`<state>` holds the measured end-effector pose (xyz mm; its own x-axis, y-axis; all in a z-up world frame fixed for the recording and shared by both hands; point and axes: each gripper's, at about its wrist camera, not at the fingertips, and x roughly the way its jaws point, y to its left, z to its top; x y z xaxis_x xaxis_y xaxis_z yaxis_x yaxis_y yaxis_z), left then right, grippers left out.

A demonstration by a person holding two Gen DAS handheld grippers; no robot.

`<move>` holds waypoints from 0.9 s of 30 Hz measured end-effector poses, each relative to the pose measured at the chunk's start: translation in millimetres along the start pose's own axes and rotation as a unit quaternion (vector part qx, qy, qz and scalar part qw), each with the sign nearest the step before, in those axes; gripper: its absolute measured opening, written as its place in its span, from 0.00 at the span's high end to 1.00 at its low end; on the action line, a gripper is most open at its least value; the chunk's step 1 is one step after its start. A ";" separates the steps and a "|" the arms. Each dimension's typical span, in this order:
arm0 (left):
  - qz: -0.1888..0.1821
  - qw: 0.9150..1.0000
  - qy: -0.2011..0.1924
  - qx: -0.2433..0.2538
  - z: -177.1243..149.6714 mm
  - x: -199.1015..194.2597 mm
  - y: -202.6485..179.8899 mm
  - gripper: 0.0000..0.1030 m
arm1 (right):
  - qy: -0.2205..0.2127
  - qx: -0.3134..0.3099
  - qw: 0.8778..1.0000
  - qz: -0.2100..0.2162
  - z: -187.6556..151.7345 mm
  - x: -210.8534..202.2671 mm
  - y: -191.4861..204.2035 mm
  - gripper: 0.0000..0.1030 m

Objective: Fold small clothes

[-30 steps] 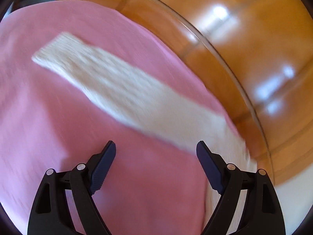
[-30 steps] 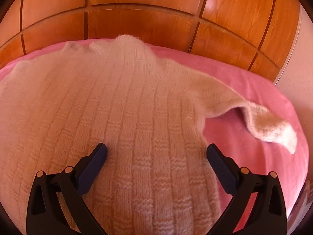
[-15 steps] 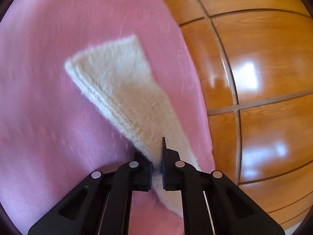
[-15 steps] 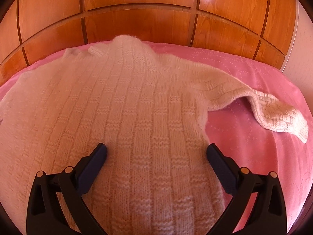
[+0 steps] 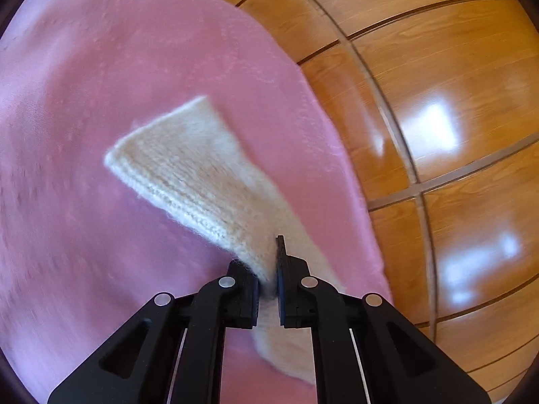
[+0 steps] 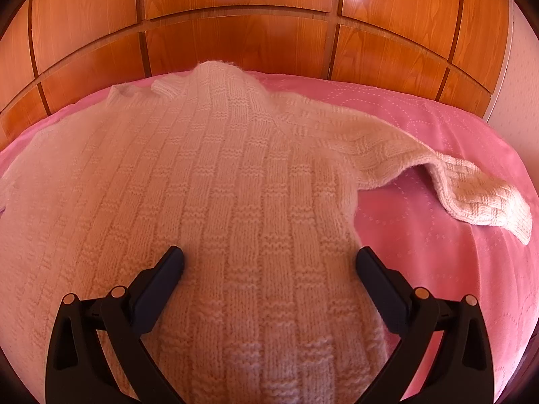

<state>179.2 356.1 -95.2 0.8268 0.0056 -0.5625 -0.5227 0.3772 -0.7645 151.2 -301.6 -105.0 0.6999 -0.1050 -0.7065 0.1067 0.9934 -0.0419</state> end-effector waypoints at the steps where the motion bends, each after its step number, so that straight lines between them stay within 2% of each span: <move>1: -0.007 1.000 -0.003 -0.002 -3.1 -3.5 -4.6 0.95 | 0.000 0.000 1.000 0.000 0.0 0.2 -0.4 0.02; 3: -0.031 0.999 -0.008 0.004 -10.0 -7.2 -22.8 0.95 | 0.000 0.000 1.000 0.000 0.1 0.4 -0.9 0.02; 6: -0.056 0.997 -0.018 0.049 -26.7 -16.5 -65.5 0.95 | 0.000 0.001 1.000 0.001 0.4 0.4 -0.8 0.02; 9: -0.096 0.989 -0.007 0.109 -54.8 -21.4 -115.4 0.95 | 0.000 0.003 1.000 0.004 0.2 0.0 -2.5 0.02; 12: -0.128 0.979 0.027 0.159 -86.2 -16.7 -153.3 0.95 | 0.000 0.007 1.000 0.008 0.2 0.6 -4.4 0.02; 15: -0.152 0.962 0.068 0.217 -126.8 -6.2 -188.3 0.95 | -0.001 0.008 1.000 0.009 0.3 0.5 -4.2 0.02; 16: -0.161 0.953 0.082 0.244 -147.9 -2.4 -202.5 0.95 | -0.002 0.009 1.000 0.009 0.0 0.5 -4.1 0.02; 19: -0.174 0.937 0.111 0.283 -191.1 7.6 -226.9 0.95 | -0.003 0.008 1.000 0.008 -0.1 0.2 -4.2 0.02; 21: -0.178 0.926 0.135 0.304 -220.4 15.5 -239.7 0.95 | -0.003 0.009 1.000 0.009 -0.2 0.4 -4.6 0.02; 26: -0.170 0.892 0.171 0.382 -298.5 33.9 -268.8 0.95 | -0.003 0.013 1.000 0.014 -0.3 0.5 -5.9 0.02; 27: -0.165 0.883 0.178 0.402 -317.1 38.2 -273.4 0.95 | -0.003 0.014 1.000 0.014 -0.2 0.2 -6.2 0.02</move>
<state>287.7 -40.5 -7.5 0.7146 -0.4644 -0.5231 0.1686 0.8402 -0.5154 150.6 -307.8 -105.0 0.7072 -0.0768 -0.7028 0.1055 0.9944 -0.0025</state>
